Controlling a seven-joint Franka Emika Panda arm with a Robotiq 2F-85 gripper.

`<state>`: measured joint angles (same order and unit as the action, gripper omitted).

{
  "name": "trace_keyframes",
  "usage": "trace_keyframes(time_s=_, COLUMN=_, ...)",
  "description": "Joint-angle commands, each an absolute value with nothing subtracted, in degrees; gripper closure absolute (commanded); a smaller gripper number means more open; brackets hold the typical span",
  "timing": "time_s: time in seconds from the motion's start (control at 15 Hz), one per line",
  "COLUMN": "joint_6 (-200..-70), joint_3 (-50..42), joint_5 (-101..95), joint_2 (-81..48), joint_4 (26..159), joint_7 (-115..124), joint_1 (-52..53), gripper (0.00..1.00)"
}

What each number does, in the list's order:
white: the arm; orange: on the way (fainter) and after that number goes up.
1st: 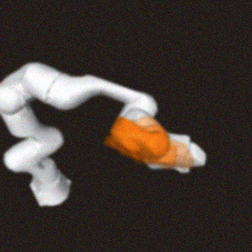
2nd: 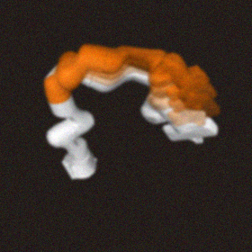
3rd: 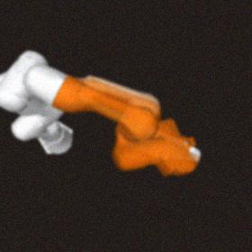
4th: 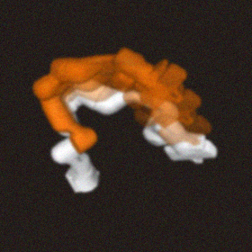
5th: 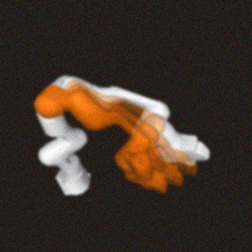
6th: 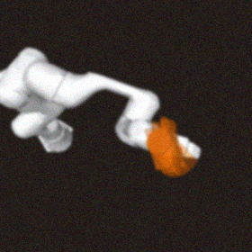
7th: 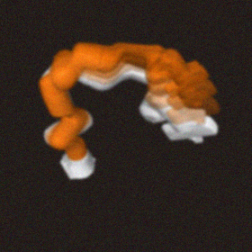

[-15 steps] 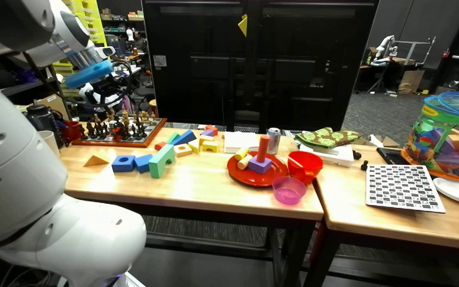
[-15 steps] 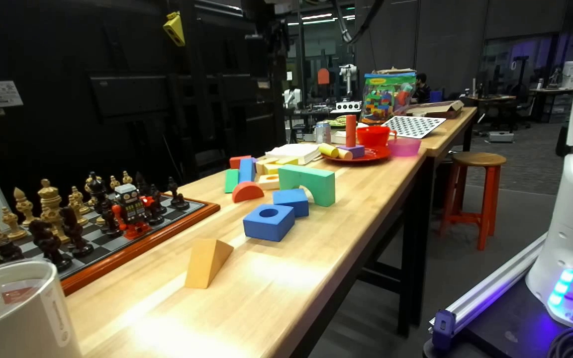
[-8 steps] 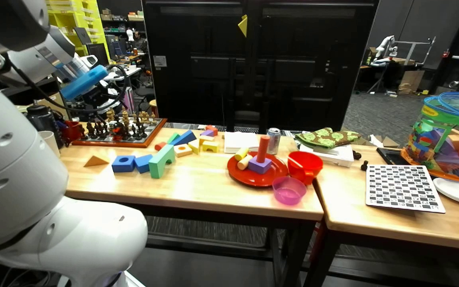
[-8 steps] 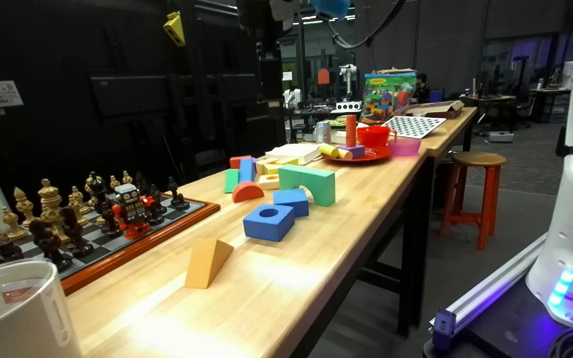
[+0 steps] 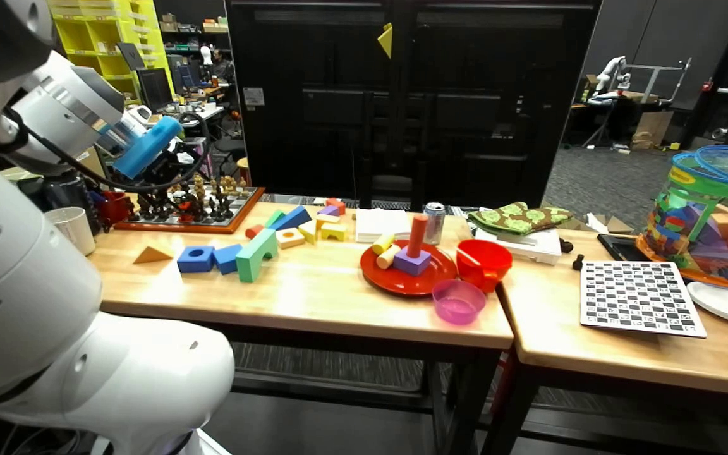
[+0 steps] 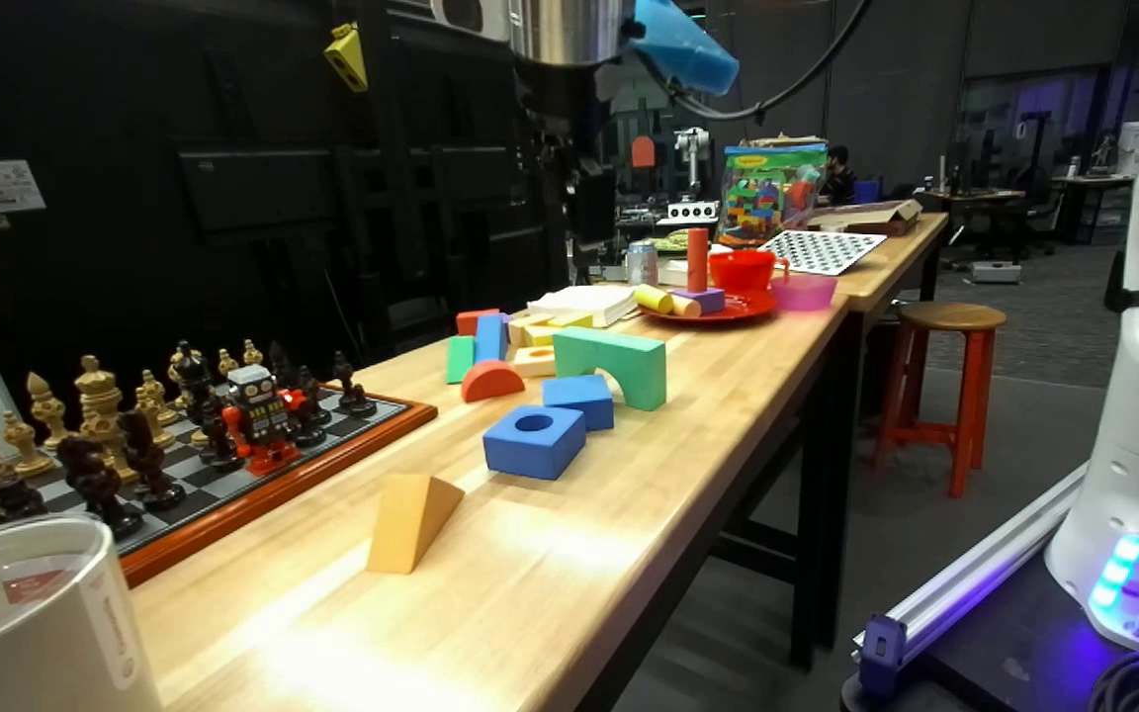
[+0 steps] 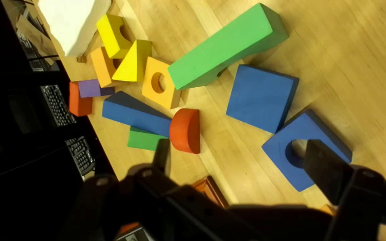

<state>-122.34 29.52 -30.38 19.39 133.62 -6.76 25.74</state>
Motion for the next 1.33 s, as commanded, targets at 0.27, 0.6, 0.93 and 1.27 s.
trace_keyframes(time_s=0.27, joint_6=-129.19, joint_3=25.72, joint_5=-32.37, joint_2=20.65, joint_4=137.10, joint_7=-18.22, joint_1=26.19, gripper=0.00)
trace_keyframes(time_s=0.6, joint_6=-133.32, joint_3=23.64, joint_5=-31.00, joint_2=19.00, joint_4=136.99, joint_7=-27.60, joint_1=26.82, gripper=0.00)
trace_keyframes(time_s=0.93, joint_6=-134.00, joint_3=24.03, joint_5=-31.33, joint_2=17.82, joint_4=136.56, joint_7=-28.94, joint_1=25.99, gripper=0.00)
trace_keyframes(time_s=1.27, joint_6=-134.34, joint_3=24.01, joint_5=-31.32, joint_2=17.45, joint_4=136.56, joint_7=-29.43, joint_1=26.11, gripper=0.00)
